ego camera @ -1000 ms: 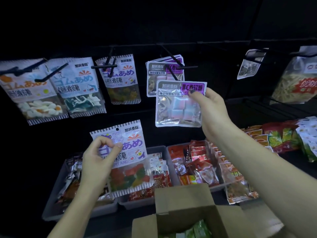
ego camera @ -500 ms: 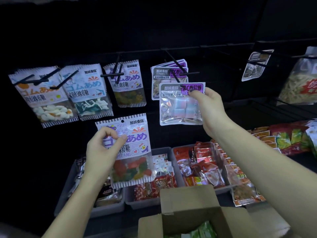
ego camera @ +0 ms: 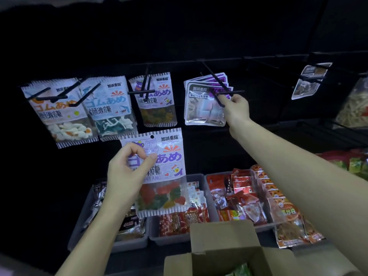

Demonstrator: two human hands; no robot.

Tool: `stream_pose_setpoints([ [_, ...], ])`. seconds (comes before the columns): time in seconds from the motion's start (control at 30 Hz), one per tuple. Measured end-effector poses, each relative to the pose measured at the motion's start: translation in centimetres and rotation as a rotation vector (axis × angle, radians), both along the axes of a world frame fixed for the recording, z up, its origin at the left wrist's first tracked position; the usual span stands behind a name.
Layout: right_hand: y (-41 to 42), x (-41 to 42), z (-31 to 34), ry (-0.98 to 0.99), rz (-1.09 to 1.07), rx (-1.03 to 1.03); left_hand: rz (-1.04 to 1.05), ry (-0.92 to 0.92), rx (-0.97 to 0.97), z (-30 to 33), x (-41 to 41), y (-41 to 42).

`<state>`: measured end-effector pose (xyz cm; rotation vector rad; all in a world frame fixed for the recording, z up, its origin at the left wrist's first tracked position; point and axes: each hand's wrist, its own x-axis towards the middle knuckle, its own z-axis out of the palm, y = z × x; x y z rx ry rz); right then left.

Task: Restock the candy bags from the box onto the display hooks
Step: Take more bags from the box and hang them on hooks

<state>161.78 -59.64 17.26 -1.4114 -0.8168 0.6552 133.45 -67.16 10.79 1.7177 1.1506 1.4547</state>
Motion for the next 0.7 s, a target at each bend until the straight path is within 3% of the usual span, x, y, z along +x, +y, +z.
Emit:
stream_pose_setpoints([
  [0.57, -0.2, -0.7, 0.0, -0.209, -0.159, -0.146, -0.027, 0.027, 0.008, 2.8, 0.6, -0.2],
  [0.7, -3.4, -3.2, -1.6, -0.209, -0.165, -0.037, -0.004, 0.054, 0.037, 4.2, -0.2, 0.1],
])
